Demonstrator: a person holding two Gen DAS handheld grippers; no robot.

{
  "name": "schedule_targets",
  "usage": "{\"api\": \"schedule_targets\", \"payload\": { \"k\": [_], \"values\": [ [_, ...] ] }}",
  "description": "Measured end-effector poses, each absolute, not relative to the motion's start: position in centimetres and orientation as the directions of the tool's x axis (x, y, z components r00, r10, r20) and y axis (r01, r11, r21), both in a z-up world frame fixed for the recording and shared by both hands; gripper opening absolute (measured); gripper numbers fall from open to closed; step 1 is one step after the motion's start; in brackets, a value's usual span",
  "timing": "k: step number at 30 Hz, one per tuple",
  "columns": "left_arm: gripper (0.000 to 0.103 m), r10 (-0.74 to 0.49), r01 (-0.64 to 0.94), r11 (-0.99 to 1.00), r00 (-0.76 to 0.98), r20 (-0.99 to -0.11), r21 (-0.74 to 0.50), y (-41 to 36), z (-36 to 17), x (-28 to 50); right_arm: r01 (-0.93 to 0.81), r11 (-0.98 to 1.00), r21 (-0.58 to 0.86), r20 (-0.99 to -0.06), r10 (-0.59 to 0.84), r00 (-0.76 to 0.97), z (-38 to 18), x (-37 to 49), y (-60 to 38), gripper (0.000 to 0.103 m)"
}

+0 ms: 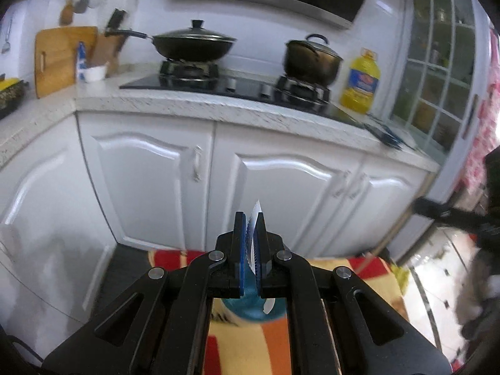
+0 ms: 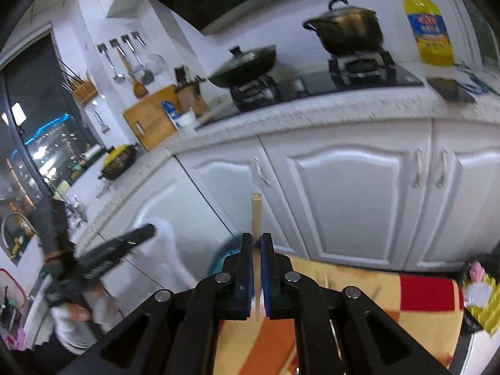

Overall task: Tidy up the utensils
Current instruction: 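Carry the white spoon to the floral holder and drop it in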

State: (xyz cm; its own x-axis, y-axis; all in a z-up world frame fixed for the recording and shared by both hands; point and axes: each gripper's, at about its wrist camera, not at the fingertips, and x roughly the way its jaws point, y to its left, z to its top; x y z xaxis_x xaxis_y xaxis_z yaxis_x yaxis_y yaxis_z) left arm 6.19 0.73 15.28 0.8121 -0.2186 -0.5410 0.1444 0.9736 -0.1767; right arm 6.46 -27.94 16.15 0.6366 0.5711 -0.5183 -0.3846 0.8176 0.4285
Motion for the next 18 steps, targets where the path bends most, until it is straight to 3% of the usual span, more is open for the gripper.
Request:
{"api": "schedule_targets", "payload": {
  "k": [8, 18],
  "values": [
    [0.003, -0.138, 0.097, 0.990, 0.822, -0.553, -0.103, 0.1, 12.3, 10.0, -0.420, 0.831, 0.365, -0.494, 0.555, 0.669, 19.4, 9.3, -25.9, 0.005],
    [0.003, -0.090, 0.082, 0.996, 0.780, -0.620, -0.042, -1.6, 6.2, 11.0, -0.376, 0.837, 0.398, -0.617, 0.547, 0.565, 10.2, 14.7, -21.8, 0.005]
  ]
}}
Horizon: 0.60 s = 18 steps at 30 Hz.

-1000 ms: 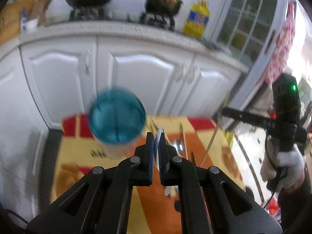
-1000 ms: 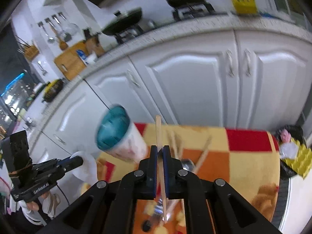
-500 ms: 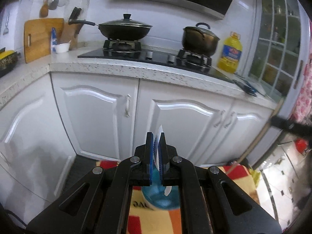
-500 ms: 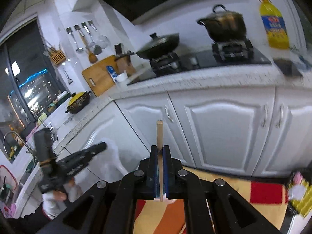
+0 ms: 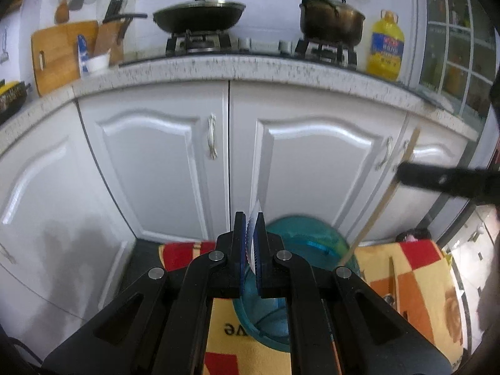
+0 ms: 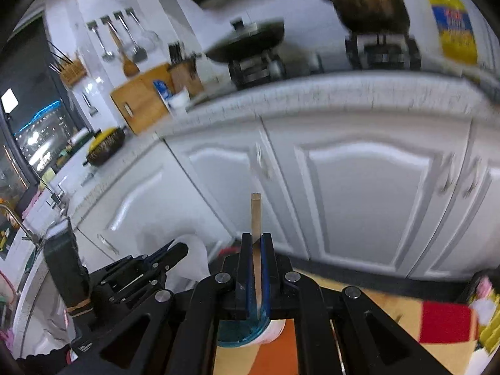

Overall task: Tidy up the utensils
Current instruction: 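Carry the white spoon to the floral holder and drop it in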

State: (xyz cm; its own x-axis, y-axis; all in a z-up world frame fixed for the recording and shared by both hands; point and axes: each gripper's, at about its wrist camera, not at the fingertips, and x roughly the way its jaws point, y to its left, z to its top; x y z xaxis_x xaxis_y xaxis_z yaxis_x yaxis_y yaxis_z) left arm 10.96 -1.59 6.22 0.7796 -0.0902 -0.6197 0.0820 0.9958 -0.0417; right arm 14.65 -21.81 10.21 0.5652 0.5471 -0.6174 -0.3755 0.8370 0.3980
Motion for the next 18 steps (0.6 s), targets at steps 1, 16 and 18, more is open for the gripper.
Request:
{"api": "schedule_targets", "payload": {
  "k": [1, 16, 18],
  "values": [
    [0.003, -0.091, 0.080, 0.996, 0.772, -0.629, -0.046, -1.6, 5.7, 10.9, -0.372, 0.836, 0.404, -0.630, 0.549, 0.550, 9.3, 14.9, -21.6, 0.005],
    [0.028, -0.111, 0.052, 0.993, 0.726, -0.678, -0.107, -1.3, 4.6, 10.2, -0.310, 0.839, 0.447, -0.659, 0.544, 0.520, 5.8, 14.6, -22.8, 0.025],
    [0.029, -0.110, 0.052, 0.993, 0.727, -0.677, -0.107, -1.4, 4.8, 9.8, -0.308, 0.841, 0.445, -0.665, 0.541, 0.515, 5.6, 14.1, -22.9, 0.025]
  ]
}}
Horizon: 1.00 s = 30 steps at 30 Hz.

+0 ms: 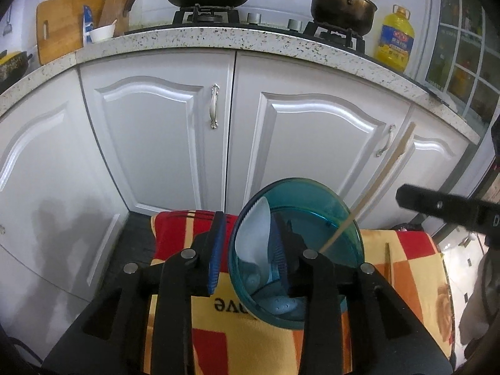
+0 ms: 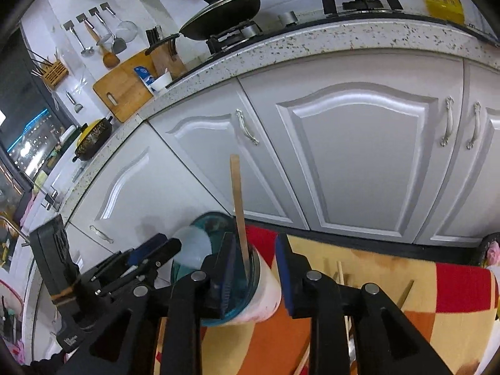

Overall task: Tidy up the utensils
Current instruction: 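Carry the white spoon to the floral holder and drop it in, then withdraw the left tool from the holder back over the utensils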

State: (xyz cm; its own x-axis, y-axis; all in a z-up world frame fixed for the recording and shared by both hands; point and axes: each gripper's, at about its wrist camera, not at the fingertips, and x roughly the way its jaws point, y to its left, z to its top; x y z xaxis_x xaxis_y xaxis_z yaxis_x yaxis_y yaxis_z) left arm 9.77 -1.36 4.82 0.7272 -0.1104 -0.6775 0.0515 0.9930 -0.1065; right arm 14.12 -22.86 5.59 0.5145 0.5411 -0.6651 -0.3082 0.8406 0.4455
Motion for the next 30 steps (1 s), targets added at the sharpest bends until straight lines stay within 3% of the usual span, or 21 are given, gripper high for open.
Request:
{"api": "schedule_targets", "payload": {
  "k": [3, 8, 19, 23, 30],
  "values": [
    [0.031, -0.111, 0.052, 0.993, 0.726, -0.678, -0.106, -1.3, 5.2, 9.0, -0.308, 0.840, 0.447, -0.665, 0.542, 0.513, 5.5, 13.2, -22.8, 0.025],
    [0.042, -0.105, 0.054, 0.994, 0.739, -0.665, -0.096, -1.5, 6.4, 7.1, -0.317, 0.850, 0.421, -0.674, 0.527, 0.518, 5.5, 10.9, -22.7, 0.029],
    [0.047, -0.122, 0.072, 0.992, 0.740, -0.661, -0.102, -3.0, 7.7, 2.3, -0.271, 0.897, 0.348, -0.681, 0.441, 0.584, 6.2, 4.7, -24.0, 0.034],
    [0.050, -0.132, 0.086, 0.991, 0.733, -0.667, -0.101, -4.2, 7.6, 0.7, -0.255, 0.918, 0.305, -0.686, 0.397, 0.609, 6.5, 2.5, -24.6, 0.042],
    [0.050, -0.147, 0.113, 0.989, 0.723, -0.674, -0.095, -6.0, 7.4, -1.0, -0.211, 0.936, 0.283, -0.692, 0.351, 0.631, 6.4, -0.1, -25.8, 0.042]
  ]
}}
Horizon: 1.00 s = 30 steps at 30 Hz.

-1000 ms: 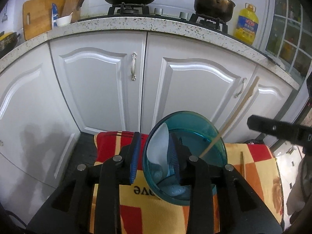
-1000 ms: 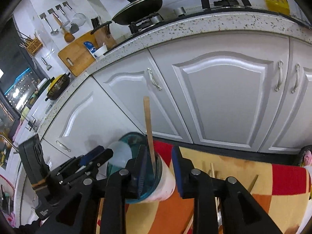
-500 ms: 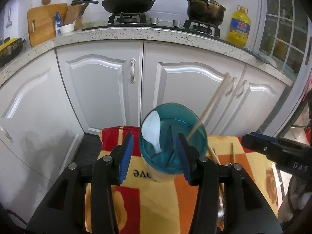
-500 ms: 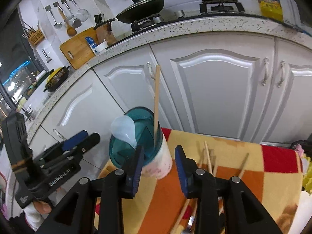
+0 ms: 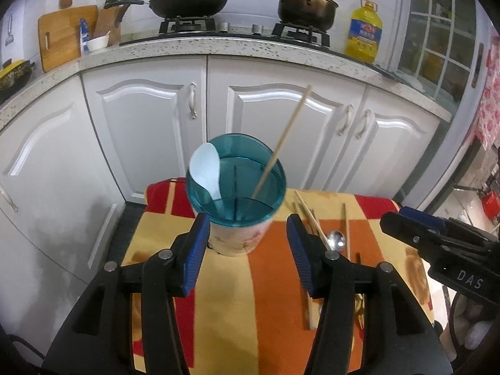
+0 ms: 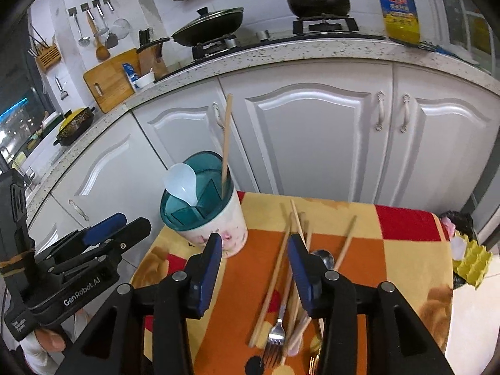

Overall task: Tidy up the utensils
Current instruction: 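Withdraw the left tool from the holder back over the utensils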

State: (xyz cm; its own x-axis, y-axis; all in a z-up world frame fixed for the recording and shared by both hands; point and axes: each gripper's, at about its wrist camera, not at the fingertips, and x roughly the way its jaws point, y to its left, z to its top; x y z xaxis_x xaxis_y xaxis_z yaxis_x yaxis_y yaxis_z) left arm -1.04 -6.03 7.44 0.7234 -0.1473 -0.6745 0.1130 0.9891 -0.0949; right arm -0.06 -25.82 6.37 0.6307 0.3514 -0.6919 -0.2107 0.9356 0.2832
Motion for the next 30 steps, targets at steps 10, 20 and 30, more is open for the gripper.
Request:
{"api": "schedule_targets", "payload": {
  "k": [10, 20, 30],
  "values": [
    [0.055, -0.175, 0.152, 0.984, 0.709, -0.683, -0.094, -8.1, 7.3, -2.0, -0.176, 0.955, 0.239, -0.696, 0.295, 0.655, 6.7, -2.4, -27.1, 0.045],
    [0.055, -0.213, 0.187, 0.976, 0.682, -0.699, -0.114, -9.8, 6.6, -2.2, -0.111, 0.971, 0.211, -0.713, 0.231, 0.662, 6.0, -2.8, -28.6, 0.046],
    [0.055, -0.251, 0.209, 0.966, 0.650, -0.717, -0.149, -10.8, 5.9, -2.0, -0.089, 0.973, 0.213, -0.724, 0.218, 0.654, 5.4, -2.6, -29.7, 0.047]
  ]
}}
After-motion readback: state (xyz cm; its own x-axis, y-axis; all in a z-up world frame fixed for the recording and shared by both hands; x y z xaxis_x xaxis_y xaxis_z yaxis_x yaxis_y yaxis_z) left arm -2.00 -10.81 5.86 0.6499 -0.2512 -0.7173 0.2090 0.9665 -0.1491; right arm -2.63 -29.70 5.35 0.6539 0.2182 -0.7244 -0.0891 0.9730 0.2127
